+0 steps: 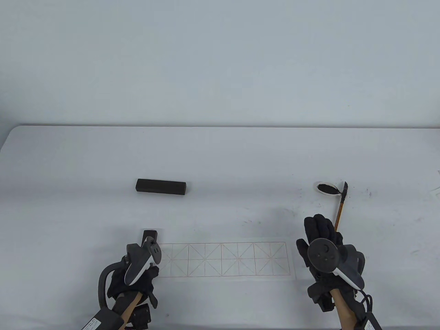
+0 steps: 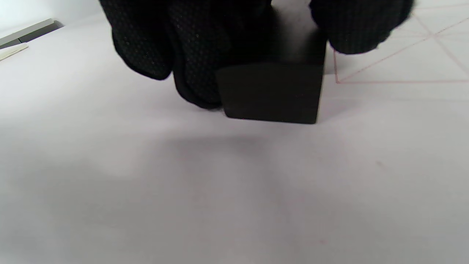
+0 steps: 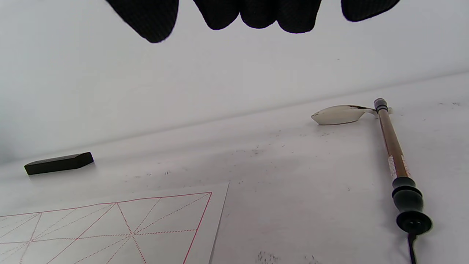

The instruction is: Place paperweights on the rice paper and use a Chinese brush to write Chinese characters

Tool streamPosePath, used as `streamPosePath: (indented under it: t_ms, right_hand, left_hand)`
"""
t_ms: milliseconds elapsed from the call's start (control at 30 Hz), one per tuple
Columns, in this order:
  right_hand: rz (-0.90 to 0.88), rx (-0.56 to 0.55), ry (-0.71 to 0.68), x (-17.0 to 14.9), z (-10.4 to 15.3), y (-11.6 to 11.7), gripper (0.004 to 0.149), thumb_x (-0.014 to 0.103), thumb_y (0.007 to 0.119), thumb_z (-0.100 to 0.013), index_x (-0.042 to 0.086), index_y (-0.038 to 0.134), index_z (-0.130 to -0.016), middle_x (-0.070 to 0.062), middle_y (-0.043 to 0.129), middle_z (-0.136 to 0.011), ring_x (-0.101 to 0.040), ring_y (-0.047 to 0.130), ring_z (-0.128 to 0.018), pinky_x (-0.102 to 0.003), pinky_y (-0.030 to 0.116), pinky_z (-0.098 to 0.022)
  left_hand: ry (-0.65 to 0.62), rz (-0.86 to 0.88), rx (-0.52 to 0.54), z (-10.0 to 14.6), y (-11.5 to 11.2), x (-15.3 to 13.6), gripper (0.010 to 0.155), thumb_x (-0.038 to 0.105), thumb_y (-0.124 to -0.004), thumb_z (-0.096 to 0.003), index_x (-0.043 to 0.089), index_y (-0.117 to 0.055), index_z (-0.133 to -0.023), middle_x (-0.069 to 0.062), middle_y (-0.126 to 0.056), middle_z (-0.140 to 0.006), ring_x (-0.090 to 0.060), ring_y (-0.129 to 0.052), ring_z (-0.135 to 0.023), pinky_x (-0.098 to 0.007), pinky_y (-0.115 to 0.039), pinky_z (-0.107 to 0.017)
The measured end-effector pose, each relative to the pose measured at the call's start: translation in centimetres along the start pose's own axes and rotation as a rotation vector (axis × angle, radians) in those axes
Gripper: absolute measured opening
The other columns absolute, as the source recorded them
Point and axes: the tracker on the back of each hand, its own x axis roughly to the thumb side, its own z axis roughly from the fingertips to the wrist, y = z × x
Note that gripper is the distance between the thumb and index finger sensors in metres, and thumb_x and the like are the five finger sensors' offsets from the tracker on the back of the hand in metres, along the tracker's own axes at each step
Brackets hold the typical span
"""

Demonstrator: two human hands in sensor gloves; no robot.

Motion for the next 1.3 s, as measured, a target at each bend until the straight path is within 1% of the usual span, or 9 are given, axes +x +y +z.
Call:
streamPosePath:
  t_ms: [133,300,400,467,667,800,967,1167,1300]
  right_hand:
    - [-0.001,0.002,0.003,0.0,0.0,0.0,0.067,0.034,0.063,-0.058,0.000,0.038,-0.110,-0.031,0.031,-0.113,-0.053,0.040,-0.103,-0.072,0.045,-0.065]
    - [0.002,0.006,0.004,0.0,0.0,0.0,0.067,0.034,0.063,-0.058,0.000,0.038,-0.110,-0.031,0.031,-0.113,-0.053,0.040,-0.103,-0.072,0.045,-0.065]
    - [0.003,0.008,0.005,0.0,0.0,0.0,0.067,0.034,0.063,-0.058,0.000,0.038,-0.110,-0.031,0.031,-0.113,-0.053,0.040,-0.103,-0.072,0.045,-0.065]
    - [0.001,0.009,0.007,0.0,0.0,0.0,0.067,0.034,0.063,-0.058,0.000,0.037,-0.110,-0.031,0.031,-0.113,-0.053,0.040,-0.102,-0.072,0.045,-0.065]
    - [-0.009,0.005,0.007,0.0,0.0,-0.1,0.067,0.034,0.063,-0.059,0.000,0.036,-0.110,-0.031,0.030,-0.113,-0.053,0.039,-0.103,-0.072,0.045,-0.065]
    - [-0.005,0.003,-0.004,0.2,0.1,-0.1,0.067,0.034,0.063,-0.059,0.000,0.036,-0.110,-0.031,0.030,-0.113,-0.053,0.040,-0.103,-0.072,0.045,-0.066]
    - [-0.001,0.005,-0.020,0.7,0.2,-0.1,0.067,0.034,0.063,-0.059,0.000,0.036,-0.110,-0.031,0.030,-0.113,-0.053,0.040,-0.103,-0.072,0.045,-0.066]
    - [0.007,-0.001,-0.027,0.7,0.3,-0.3,0.067,0.034,0.063,-0.059,0.000,0.036,-0.110,-0.031,0.030,-0.113,-0.053,0.040,-0.102,-0.072,0.045,-0.065]
    - [0.013,-0.009,-0.024,0.7,0.3,-0.3,0.067,0.034,0.063,-0.059,0.000,0.036,-0.110,-0.031,0.031,-0.113,-0.053,0.040,-0.102,-0.072,0.045,-0.065]
  left_hand:
    - [-0.011,0.004,-0.014,0.0,0.0,-0.1,0.083,0.062,-0.063,-0.0469,0.019,-0.046,-0.116,-0.008,-0.067,-0.103,-0.014,-0.092,-0.074,-0.043,-0.071,-0.074]
    - [-0.041,0.015,-0.069,0.2,0.4,-0.5,0.087,0.063,-0.061,-0.0472,0.019,-0.040,-0.120,-0.011,-0.063,-0.110,-0.021,-0.089,-0.082,-0.047,-0.067,-0.077]
    - [-0.036,0.007,-0.080,0.2,1.2,-1.0,0.083,0.062,-0.060,-0.0487,0.024,-0.043,-0.120,-0.008,-0.064,-0.115,-0.022,-0.090,-0.083,-0.047,-0.067,-0.076]
    - [-0.023,0.003,-0.051,0.2,2.0,-1.3,0.080,0.061,-0.059,-0.0496,0.026,-0.046,-0.119,-0.006,-0.066,-0.115,-0.024,-0.090,-0.085,-0.048,-0.067,-0.076]
    - [0.041,-0.017,0.108,-1.2,5.7,-1.6,0.078,0.059,-0.060,-0.0508,0.029,-0.042,-0.121,-0.006,-0.058,-0.121,-0.028,-0.083,-0.095,-0.050,-0.060,-0.080]
    - [0.045,0.052,0.128,-3.6,8.3,-1.1,0.078,0.057,-0.062,-0.0510,0.035,-0.034,-0.121,-0.002,-0.038,-0.129,-0.031,-0.059,-0.114,-0.054,-0.043,-0.087]
    - [0.036,0.146,0.120,-8.2,11.0,0.2,0.075,0.055,-0.065,-0.0512,0.046,-0.033,-0.119,0.008,-0.021,-0.131,-0.026,-0.034,-0.124,-0.055,-0.022,-0.091]
    - [0.048,0.130,0.042,-12.5,12.1,2.7,0.078,0.052,-0.068,-0.0530,0.056,-0.021,-0.116,0.015,-0.002,-0.128,-0.020,-0.011,-0.126,-0.051,-0.004,-0.090]
    - [0.052,0.133,-0.022,-15.0,12.2,4.6,0.077,0.048,-0.069,-0.0554,0.060,-0.020,-0.114,0.016,0.003,-0.126,-0.017,-0.006,-0.125,-0.049,0.001,-0.090]
